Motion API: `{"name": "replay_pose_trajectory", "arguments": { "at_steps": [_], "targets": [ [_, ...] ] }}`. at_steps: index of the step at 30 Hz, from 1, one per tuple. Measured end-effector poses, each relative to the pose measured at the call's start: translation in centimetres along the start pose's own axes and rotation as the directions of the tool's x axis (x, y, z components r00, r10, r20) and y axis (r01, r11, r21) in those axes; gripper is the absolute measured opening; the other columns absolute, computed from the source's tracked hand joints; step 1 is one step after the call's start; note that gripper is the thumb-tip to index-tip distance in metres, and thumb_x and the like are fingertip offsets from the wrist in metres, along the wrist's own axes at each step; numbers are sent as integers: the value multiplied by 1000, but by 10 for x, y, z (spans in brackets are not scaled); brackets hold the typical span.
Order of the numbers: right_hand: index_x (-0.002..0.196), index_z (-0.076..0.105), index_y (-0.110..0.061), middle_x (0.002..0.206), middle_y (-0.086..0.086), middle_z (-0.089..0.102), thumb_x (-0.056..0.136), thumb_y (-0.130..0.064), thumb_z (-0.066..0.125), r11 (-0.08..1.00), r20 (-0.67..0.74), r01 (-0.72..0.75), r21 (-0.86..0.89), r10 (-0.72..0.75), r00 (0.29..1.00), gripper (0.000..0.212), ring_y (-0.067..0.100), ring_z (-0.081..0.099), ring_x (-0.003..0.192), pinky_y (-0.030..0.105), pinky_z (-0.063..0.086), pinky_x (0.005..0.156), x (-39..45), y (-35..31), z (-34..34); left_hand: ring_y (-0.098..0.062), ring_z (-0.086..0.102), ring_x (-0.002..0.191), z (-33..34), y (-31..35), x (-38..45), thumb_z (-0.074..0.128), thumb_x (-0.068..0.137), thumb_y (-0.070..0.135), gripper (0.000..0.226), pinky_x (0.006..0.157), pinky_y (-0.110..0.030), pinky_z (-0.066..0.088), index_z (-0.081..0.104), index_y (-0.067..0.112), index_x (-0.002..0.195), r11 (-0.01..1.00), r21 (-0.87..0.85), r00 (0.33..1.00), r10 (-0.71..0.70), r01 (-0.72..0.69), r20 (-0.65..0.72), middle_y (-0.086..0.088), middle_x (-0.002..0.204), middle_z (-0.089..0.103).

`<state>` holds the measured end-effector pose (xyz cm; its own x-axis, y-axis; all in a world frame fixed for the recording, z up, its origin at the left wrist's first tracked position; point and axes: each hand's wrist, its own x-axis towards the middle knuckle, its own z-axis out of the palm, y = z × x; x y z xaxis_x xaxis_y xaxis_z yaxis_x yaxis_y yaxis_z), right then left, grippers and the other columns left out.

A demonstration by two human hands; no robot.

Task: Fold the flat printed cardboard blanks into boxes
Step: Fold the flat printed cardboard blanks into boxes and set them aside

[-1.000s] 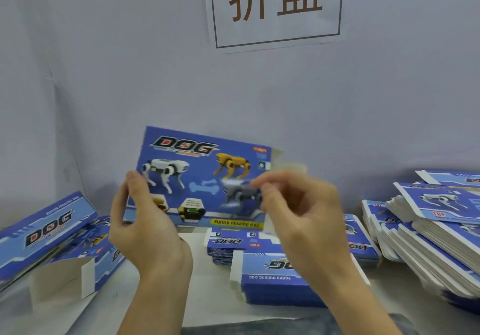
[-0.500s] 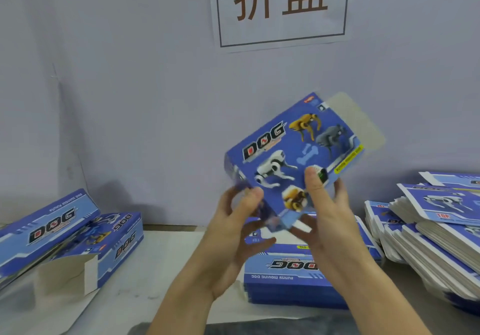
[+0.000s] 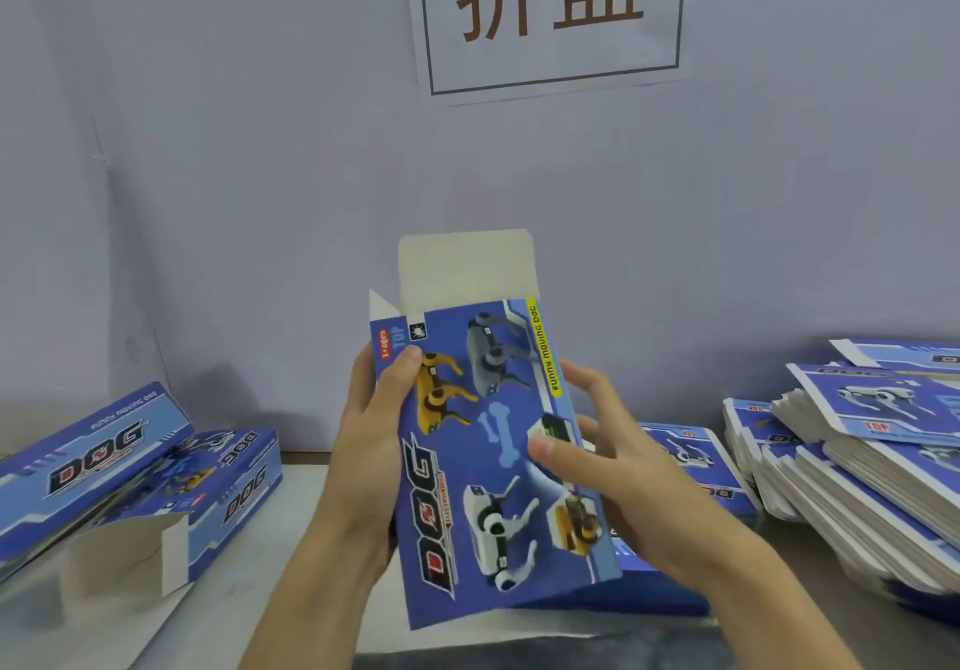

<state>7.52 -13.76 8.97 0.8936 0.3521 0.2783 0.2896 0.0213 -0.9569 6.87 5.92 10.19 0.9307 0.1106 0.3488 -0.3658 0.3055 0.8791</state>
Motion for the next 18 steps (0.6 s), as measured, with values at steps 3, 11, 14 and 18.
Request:
{"name": "replay_pose_trajectory", "arguments": {
  "at_steps": [3,11,14,18],
  "targets": [
    [128,44,-46,124,-1,66,70,-65,76,994,-191,109,22,-103,976,70,16,71,103,50,56,92,5,2,10,-35,76,86,10,-4,-3,65,77,47,54,64,-40,62,52,36,129,998,17,996,59,-61,65,-9,107,76],
    [138,29,-66,125,-36,58,79,-43,63,950,-201,298,-97,-311,929,73,-12,49,123,21,51,95,4,2,9,-34,75,81,18,-4,-5,69,90,35,36,60,-38,60,50,44,120,984,9,982,175,-176,77,-8,102,73],
    [140,30,-64,131,-20,60,81,-42,61,945,-174,312,-95,-324,930,70,1,53,126,30,48,98,3,0,11,-29,76,80,24,-1,-5,65,82,44,36,57,-35,61,51,49,115,963,106,969,246,-247,19,4,99,75],
    [143,34,-58,132,-13,61,86,-44,56,921,-284,387,-40,-382,879,63,0,58,120,21,52,94,6,-1,10,-25,76,84,35,-6,-8,64,81,48,38,63,-37,63,55,43,117,929,184,946,311,-322,87,2,101,75]
  ]
}}
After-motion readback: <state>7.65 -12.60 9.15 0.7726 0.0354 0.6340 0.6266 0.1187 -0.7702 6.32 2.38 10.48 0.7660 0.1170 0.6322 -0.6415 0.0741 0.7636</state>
